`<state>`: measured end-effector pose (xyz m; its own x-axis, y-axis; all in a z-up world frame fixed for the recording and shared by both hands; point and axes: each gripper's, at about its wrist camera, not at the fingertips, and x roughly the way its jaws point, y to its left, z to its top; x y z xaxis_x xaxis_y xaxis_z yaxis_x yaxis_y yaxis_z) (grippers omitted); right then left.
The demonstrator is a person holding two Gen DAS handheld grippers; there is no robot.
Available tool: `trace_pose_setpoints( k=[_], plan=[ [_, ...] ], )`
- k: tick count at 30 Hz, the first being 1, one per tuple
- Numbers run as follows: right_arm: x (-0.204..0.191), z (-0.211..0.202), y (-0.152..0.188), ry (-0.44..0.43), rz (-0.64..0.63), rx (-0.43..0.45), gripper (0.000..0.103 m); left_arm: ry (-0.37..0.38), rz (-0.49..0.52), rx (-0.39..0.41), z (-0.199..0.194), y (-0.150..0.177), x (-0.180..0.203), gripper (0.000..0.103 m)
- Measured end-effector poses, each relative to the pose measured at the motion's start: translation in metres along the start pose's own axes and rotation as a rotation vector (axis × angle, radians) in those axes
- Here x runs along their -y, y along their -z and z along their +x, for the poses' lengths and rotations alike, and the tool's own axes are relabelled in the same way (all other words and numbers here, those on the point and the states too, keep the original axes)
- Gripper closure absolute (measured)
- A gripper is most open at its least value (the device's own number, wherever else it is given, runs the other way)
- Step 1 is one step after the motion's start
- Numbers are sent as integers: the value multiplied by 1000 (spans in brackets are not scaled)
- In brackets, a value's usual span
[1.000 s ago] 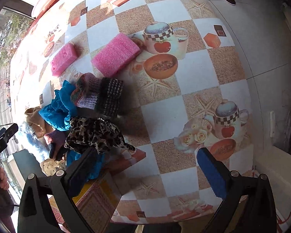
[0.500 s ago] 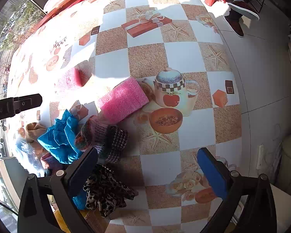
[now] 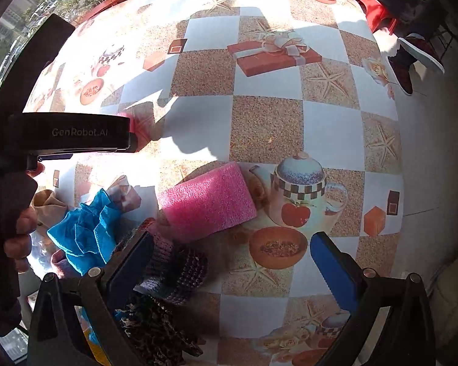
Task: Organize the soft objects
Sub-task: 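Grasp a pink sponge with the left gripper while the right gripper grasps the other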
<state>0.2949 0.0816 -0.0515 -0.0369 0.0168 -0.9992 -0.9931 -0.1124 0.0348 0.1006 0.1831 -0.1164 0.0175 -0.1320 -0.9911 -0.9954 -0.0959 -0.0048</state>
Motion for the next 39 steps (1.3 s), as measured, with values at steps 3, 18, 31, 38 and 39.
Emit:
trace_pose_setpoints(
  k=[3, 18, 31, 38, 39],
  plan=[
    [-12, 20, -17, -18, -39, -20, 0, -16, -6, 19, 9, 3, -4, 0],
    [-35, 84, -75, 70, -87, -62, 0, 0, -14, 17, 9, -9, -1, 1],
    [28, 37, -70, -20, 54, 22, 32, -64, 113, 203, -49, 23, -2, 29],
    [37, -11, -27, -66, 114, 67, 32, -43, 190, 307, -101, 73, -7, 29],
    [38, -16, -19, -76, 125, 67, 32, -42, 201, 320, -110, 78, 0, 29]
  ],
)
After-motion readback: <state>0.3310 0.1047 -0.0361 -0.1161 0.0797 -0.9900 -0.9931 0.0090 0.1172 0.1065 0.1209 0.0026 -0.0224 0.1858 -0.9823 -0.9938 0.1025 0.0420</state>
